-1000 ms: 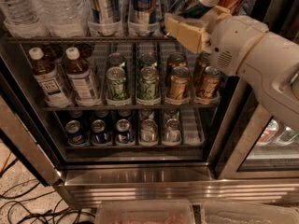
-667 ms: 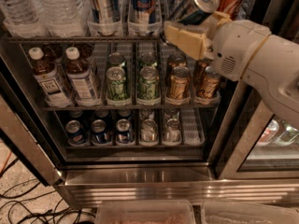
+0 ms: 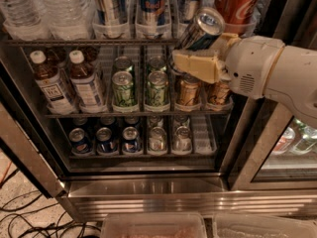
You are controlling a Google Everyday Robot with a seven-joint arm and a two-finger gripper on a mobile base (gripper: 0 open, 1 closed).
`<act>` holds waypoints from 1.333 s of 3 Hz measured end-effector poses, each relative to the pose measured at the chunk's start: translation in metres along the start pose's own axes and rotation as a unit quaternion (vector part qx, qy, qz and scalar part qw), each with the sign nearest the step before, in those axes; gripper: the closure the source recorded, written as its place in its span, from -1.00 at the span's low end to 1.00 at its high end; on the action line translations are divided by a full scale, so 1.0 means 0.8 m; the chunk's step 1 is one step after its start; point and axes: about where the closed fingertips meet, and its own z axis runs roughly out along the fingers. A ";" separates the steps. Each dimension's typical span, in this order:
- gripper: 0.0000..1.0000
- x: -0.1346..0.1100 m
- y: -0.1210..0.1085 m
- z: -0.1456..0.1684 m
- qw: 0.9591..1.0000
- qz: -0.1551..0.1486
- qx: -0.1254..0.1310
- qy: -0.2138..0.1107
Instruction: Pick redbull can from top shelf of fridge
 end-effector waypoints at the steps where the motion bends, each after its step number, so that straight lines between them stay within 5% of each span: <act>1: 1.00 0.028 0.013 -0.004 0.997 0.014 -0.052 0.057; 3: 1.00 0.052 0.031 -0.016 0.983 0.036 -0.124 0.131; 4: 1.00 0.052 0.031 -0.016 0.983 0.036 -0.125 0.132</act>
Offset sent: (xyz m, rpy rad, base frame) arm -0.0320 -0.0141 -0.0613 -0.1794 0.3575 0.2456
